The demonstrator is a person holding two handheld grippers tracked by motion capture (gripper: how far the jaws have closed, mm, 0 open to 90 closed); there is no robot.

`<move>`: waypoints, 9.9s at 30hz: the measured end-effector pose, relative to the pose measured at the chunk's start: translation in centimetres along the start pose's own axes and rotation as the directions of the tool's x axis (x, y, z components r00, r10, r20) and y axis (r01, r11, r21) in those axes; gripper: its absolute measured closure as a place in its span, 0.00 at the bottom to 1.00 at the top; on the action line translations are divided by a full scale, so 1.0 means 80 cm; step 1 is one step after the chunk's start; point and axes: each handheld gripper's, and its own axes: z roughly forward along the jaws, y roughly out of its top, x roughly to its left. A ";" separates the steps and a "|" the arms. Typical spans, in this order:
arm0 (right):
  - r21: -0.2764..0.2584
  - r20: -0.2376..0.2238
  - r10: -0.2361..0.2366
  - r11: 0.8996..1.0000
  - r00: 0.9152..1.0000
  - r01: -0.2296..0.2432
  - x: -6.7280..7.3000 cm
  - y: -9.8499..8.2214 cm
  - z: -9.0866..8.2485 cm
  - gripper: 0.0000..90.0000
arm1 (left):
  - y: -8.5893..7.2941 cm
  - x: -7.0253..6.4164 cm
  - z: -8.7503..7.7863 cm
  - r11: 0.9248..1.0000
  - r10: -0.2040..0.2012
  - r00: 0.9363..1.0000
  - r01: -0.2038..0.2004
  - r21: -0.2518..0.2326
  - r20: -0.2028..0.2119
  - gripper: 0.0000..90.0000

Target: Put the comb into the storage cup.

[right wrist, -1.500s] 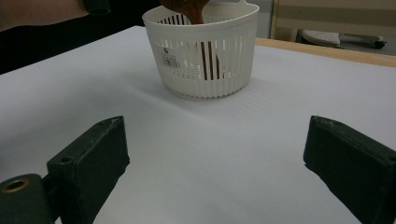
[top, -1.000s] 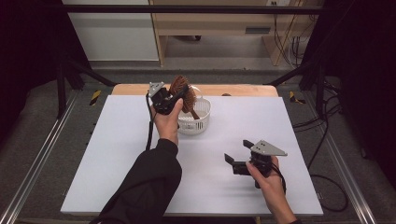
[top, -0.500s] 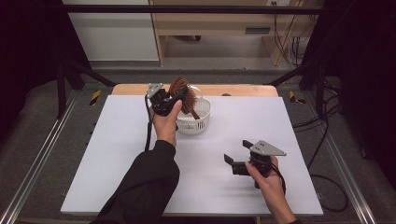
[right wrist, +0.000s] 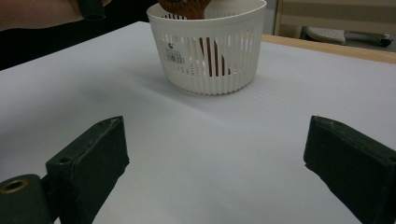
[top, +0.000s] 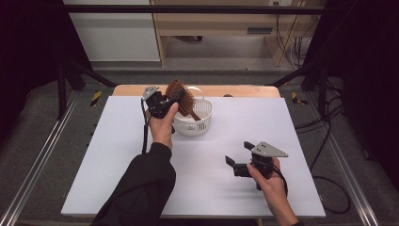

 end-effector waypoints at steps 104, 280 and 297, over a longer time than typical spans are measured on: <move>0.016 -0.020 -0.019 1.000 1.000 0.019 0.003 -0.001 0.003 0.07 | -0.017 0.045 -0.012 0.994 -0.106 0.994 0.107 0.032 -0.038 0.46; 0.030 -0.031 -0.019 0.999 0.999 0.020 0.004 -0.002 0.005 0.07 | -0.024 0.051 -0.041 0.998 -0.066 0.996 0.064 -0.020 -0.067 0.05; 0.029 -0.032 -0.018 0.999 0.999 0.019 0.004 -0.001 0.006 0.07 | -0.024 0.036 -0.065 1.000 0.014 0.998 -0.015 -0.019 -0.058 0.05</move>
